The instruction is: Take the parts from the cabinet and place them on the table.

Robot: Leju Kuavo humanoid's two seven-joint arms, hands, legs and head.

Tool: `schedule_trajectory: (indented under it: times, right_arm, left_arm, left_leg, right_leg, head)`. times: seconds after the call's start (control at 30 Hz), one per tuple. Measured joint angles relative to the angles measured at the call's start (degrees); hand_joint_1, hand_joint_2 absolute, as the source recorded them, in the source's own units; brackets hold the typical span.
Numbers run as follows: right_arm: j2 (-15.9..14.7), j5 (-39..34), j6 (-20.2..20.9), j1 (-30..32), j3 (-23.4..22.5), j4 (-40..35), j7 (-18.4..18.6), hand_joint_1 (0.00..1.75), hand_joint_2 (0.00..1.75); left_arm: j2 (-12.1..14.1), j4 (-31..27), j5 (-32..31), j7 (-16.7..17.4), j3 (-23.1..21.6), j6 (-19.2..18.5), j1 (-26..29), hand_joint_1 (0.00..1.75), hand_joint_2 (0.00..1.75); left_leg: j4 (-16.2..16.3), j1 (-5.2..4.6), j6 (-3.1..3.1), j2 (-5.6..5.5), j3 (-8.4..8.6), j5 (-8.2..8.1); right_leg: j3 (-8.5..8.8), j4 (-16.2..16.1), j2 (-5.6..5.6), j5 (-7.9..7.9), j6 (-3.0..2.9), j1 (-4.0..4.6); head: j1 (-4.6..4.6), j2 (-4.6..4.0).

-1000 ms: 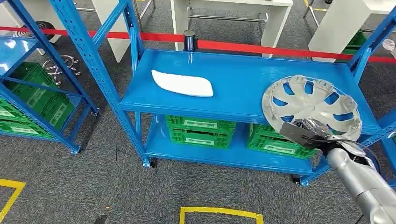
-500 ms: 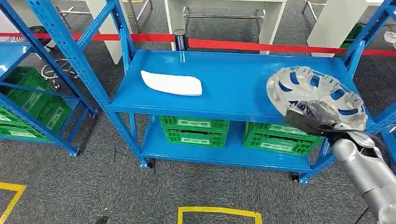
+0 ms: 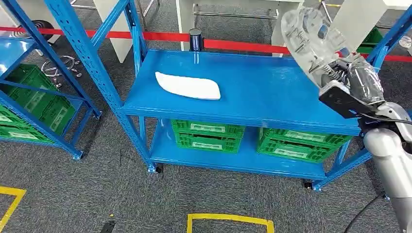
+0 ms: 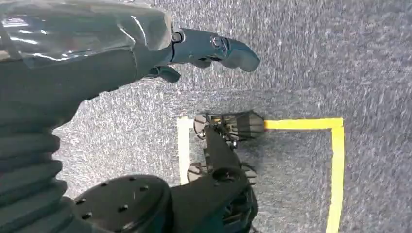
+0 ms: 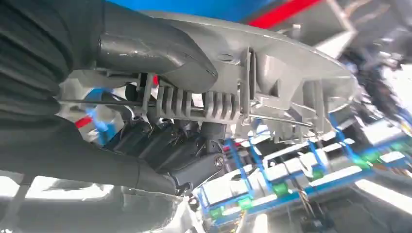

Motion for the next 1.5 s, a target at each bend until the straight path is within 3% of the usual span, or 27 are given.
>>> schedule_trajectory:
  times: [0.1,0.13,0.17,0.23,0.3,0.33,0.4,0.43,0.47,0.53,0.6,0.63,0.67,0.8,0.87,0.93,0.97,1.0,1.03,1.1,1.13,1.2,1.27,1.3,1.37,1.43,1.5]
  right_arm:
    - [0.87,-8.71,3.59,0.73,-2.89,-3.04,-2.58,1.66,1.75]
    - [1.44,-12.47,5.16,0.89,-3.85,-3.87,-3.74,1.66,1.75]
    - [1.96,-15.79,6.67,1.52,-4.78,-4.81,-4.44,1.66,1.75]
    - [2.91,-22.39,10.34,2.71,-6.34,-6.42,-5.75,1.66,1.75]
    - [4.07,-28.88,14.50,3.49,-7.52,-7.54,-6.29,1.66,1.75]
    - [4.66,-32.34,16.58,3.87,-8.15,-8.15,-6.62,1.66,1.75]
    - [5.84,-39.48,21.08,4.41,-9.07,-8.72,-6.82,1.66,1.75]
    - [6.55,-43.34,23.66,4.78,-9.48,-8.80,-6.82,1.66,1.75]
    - [7.13,-46.36,25.71,5.18,-9.75,-8.94,-6.77,1.66,1.75]
    - [8.20,-52.02,29.56,5.90,-9.98,-9.26,-6.15,1.66,1.75]
    - [9.57,-59.08,34.01,6.92,-10.05,-9.81,-5.00,1.66,1.75]
    - [10.21,-61.27,35.39,7.36,-10.05,-10.05,-4.59,1.66,1.75]
    - [10.85,-63.42,36.68,7.65,-10.03,-10.20,-4.33,1.66,1.75]
    - [12.72,-67.99,39.23,9.49,-9.81,-10.77,-3.49,1.66,1.75]
    - [13.11,-68.10,39.47,9.97,-9.72,-10.95,-3.38,1.66,1.75]
    - [13.55,-68.27,39.49,10.41,-9.72,-10.97,-3.36,1.66,1.75]
    - [13.77,-68.51,39.56,10.76,-9.70,-10.97,-3.28,1.66,1.75]
    - [13.94,-69.29,40.08,11.04,-9.70,-10.97,-2.65,1.66,1.75]
    - [14.08,-70.68,40.65,11.23,-9.64,-10.97,-1.70,1.66,1.75]
    - [14.62,-75.32,42.21,11.53,-9.24,-10.97,0.12,1.66,1.75]
    - [14.97,-77.11,43.06,11.55,-8.98,-10.99,0.83,1.66,1.75]
    - [15.91,-79.43,44.09,12.38,-7.97,-11.38,1.53,1.66,1.75]
    - [16.94,-79.92,44.96,13.97,-6.75,-11.67,1.99,1.66,1.75]
    - [17.49,-80.12,45.51,14.78,-6.07,-11.95,2.34,1.66,1.75]
    - [18.32,-80.84,46.60,16.46,-4.83,-12.59,2.91,1.66,1.75]
    - [19.24,-83.07,48.86,18.18,-3.78,-13.42,3.74,1.66,1.75]
    - [20.15,-84.41,50.97,19.85,-2.77,-14.16,4.16,1.66,1.75]
  left_arm:
    - [-0.37,0.02,-0.37,0.79,-0.31,0.02,-0.38,0.00,1.75]
    - [-0.15,0.07,-0.41,0.92,-0.31,-0.07,-0.51,0.00,1.75]
    - [-0.18,0.07,-0.61,1.24,-0.35,-0.41,-0.56,0.00,1.75]
    - [-0.15,0.09,-0.96,1.57,-0.41,-0.74,-0.52,0.00,1.75]
    - [-0.11,0.09,-1.07,1.81,-0.46,-1.05,-0.56,0.00,1.75]
    - [-0.11,0.09,-1.09,1.86,-0.48,-1.07,-0.57,0.00,1.75]
    - [-0.06,0.11,-1.24,1.90,-0.50,-1.20,-0.51,0.00,1.75]
    - [-0.09,0.13,-1.24,1.92,-0.52,-1.25,-0.45,0.00,1.75]
    - [-0.04,0.15,-1.27,1.92,-0.55,-1.27,-0.43,0.00,1.75]
    - [0.00,0.15,-1.33,1.94,-0.55,-1.27,-0.43,0.00,1.75]
    - [0.11,0.17,-1.42,1.92,-0.55,-1.22,-0.45,0.00,1.75]
    - [0.37,0.24,-1.42,1.92,-0.57,-1.16,-0.49,0.00,1.75]
    - [0.44,0.28,-1.50,1.96,-0.57,-1.09,-0.47,0.00,1.75]
    - [0.53,0.39,-1.77,2.05,-0.59,-0.68,-0.53,0.00,1.75]
    - [0.37,0.42,-1.92,2.08,-0.59,-0.63,-0.57,0.00,1.75]
    - [0.31,0.46,-1.97,2.12,-0.57,-0.61,-0.54,0.00,1.75]
    - [0.26,0.46,-1.99,2.12,-0.59,-0.61,-0.53,0.00,1.75]
    - [0.26,0.50,-1.99,2.14,-0.59,-0.57,-0.51,0.00,1.75]
    - [0.26,0.52,-1.99,2.14,-0.59,-0.55,-0.49,0.00,1.75]
    - [0.15,0.55,-2.01,2.14,-0.59,-0.44,-0.48,0.00,1.75]
    - [0.15,0.55,-2.12,2.14,-0.59,-0.37,-0.48,0.00,1.75]
    - [0.20,0.66,-2.47,1.61,-0.66,0.20,-0.41,0.00,1.75]
    - [-0.04,0.83,-2.86,1.18,-0.90,0.61,-0.32,0.00,1.75]
    - [-0.13,1.07,-3.21,1.03,-0.96,0.76,-0.32,0.00,1.75]
    - [-0.37,1.27,-3.47,0.68,-1.18,1.18,-0.30,0.00,1.75]
    - [-0.48,1.62,-4.20,0.68,-1.49,2.01,-0.21,0.00,1.75]
    - [-0.59,1.81,-4.61,0.87,-2.03,2.47,-0.14,0.00,1.75]
  left_leg:
    - [1.15,0.32,-1.00,-0.06,-0.16,-0.76]
    - [2.17,-0.12,-1.55,0.01,-0.80,-1.29]
    - [2.27,-0.12,-1.61,0.02,-0.92,-1.32]
    - [2.18,0.08,-1.68,0.04,-0.85,-1.27]
    - [2.92,0.42,-2.31,0.09,-1.36,-2.00]
    - [5.36,0.44,-2.66,0.17,-2.34,-3.70]
    - [14.10,0.55,-3.02,0.32,-6.39,-7.77]
    - [18.53,0.60,-3.07,0.37,-8.58,-9.25]
    - [20.81,0.61,-3.03,0.37,-9.91,-9.44]
    - [17.81,0.59,-2.64,0.36,-8.86,-6.94]
    - [6.71,0.27,-1.39,0.25,-3.55,-1.48]
    - [3.35,-0.03,-0.69,0.04,-1.89,-1.30]
    - [2.86,-0.17,-0.69,0.35,-1.28,-1.52]
    - [1.94,-0.43,-0.39,0.34,-0.97,-1.11]
    - [0.34,-0.10,-0.03,0.46,-0.09,-0.21]
    - [0.34,-0.29,0.08,0.43,-0.18,-0.16]
    - [0.37,-0.35,0.10,0.40,-0.23,-0.17]
    - [0.41,-0.36,0.10,0.37,-0.22,-0.17]
    - [0.44,-0.34,0.09,0.33,-0.21,-0.18]
    - [0.87,-0.22,-0.15,0.25,-0.22,-0.33]
    - [1.32,-0.25,-0.46,0.26,-0.37,-0.54]
    - [1.76,-0.66,-0.95,0.30,-0.77,-0.82]
    - [1.75,-0.49,-1.15,0.35,-0.67,-0.73]
    - [1.97,-0.44,-1.44,0.31,-0.77,-0.98]
    - [5.75,-0.09,-2.42,0.35,-2.57,-3.79]
    - [15.07,0.36,-2.95,0.37,-6.74,-8.14]
    - [20.58,0.54,-3.10,0.39,-9.40,-9.48]
  right_leg:
    - [6.72,-14.48,-0.58,6.09,2.19,-0.69]
    - [7.71,-15.90,-0.35,5.84,1.69,-0.40]
    - [7.41,-15.81,0.02,6.01,0.83,-0.50]
    - [7.36,-15.60,0.06,5.91,0.26,-0.17]
    - [7.55,-15.73,0.07,6.07,-0.55,-0.63]
    - [7.60,-15.72,0.06,5.96,-0.78,-0.62]
    - [7.56,-15.70,0.06,5.99,-1.03,-0.48]
    - [7.57,-15.69,0.06,5.94,-1.11,-0.37]
    - [7.59,-15.68,0.07,5.91,-1.15,-0.23]
    - [7.69,-15.70,0.18,5.89,-1.17,-0.01]
    - [7.96,-15.74,0.36,5.79,-1.27,0.32]
    - [7.94,-15.77,0.36,5.78,-1.27,0.22]
    - [7.69,-15.84,0.41,5.80,-1.20,0.75]
    - [7.92,-16.39,0.33,6.03,-0.29,0.52]
    - [5.52,-11.76,-0.05,3.44,-0.80,0.84]
    - [1.28,-2.87,-0.05,0.07,-1.21,0.87]
    - [-0.37,0.51,-0.05,-0.88,-1.09,0.86]
    - [-0.66,1.16,-0.06,-0.74,-0.77,0.83]
    - [0.33,-0.85,-0.07,0.30,-0.26,0.72]
    - [5.94,-11.69,-0.27,4.56,0.94,0.46]
    - [8.24,-16.35,-0.58,5.58,0.99,0.28]
    - [8.55,-16.37,-0.20,5.63,-0.41,0.68]
    - [8.53,-16.31,-0.14,5.62,-0.91,0.93]
    - [8.64,-16.47,-0.14,5.83,-1.34,0.28]
    - [8.79,-16.49,-0.17,5.76,-1.86,0.26]
    - [8.74,-16.47,-0.19,5.74,-1.88,0.36]
    - [8.76,-16.45,-0.17,5.70,-1.92,0.40]
  head:
    - [0.09,0.00]
    - [0.33,0.00]
    - [0.15,0.00]
    - [0.15,0.00]
    - [0.17,0.00]
    - [-0.08,0.00]
    - [-0.09,0.00]
    - [-0.09,0.00]
    - [-0.07,0.00]
    - [-0.09,0.00]
    - [-0.09,0.00]
    - [-0.02,0.00]
    - [0.02,0.00]
    - [-0.09,0.00]
    - [0.24,0.00]
    - [0.18,0.00]
    - [0.17,0.00]
    - [0.20,0.00]
    - [0.20,0.00]
    - [0.22,0.00]
    - [0.24,0.00]
    - [0.11,0.00]
    - [0.18,0.00]
    - [0.13,0.00]
    - [-0.22,0.00]
    - [-0.22,0.00]
    - [-0.18,0.00]
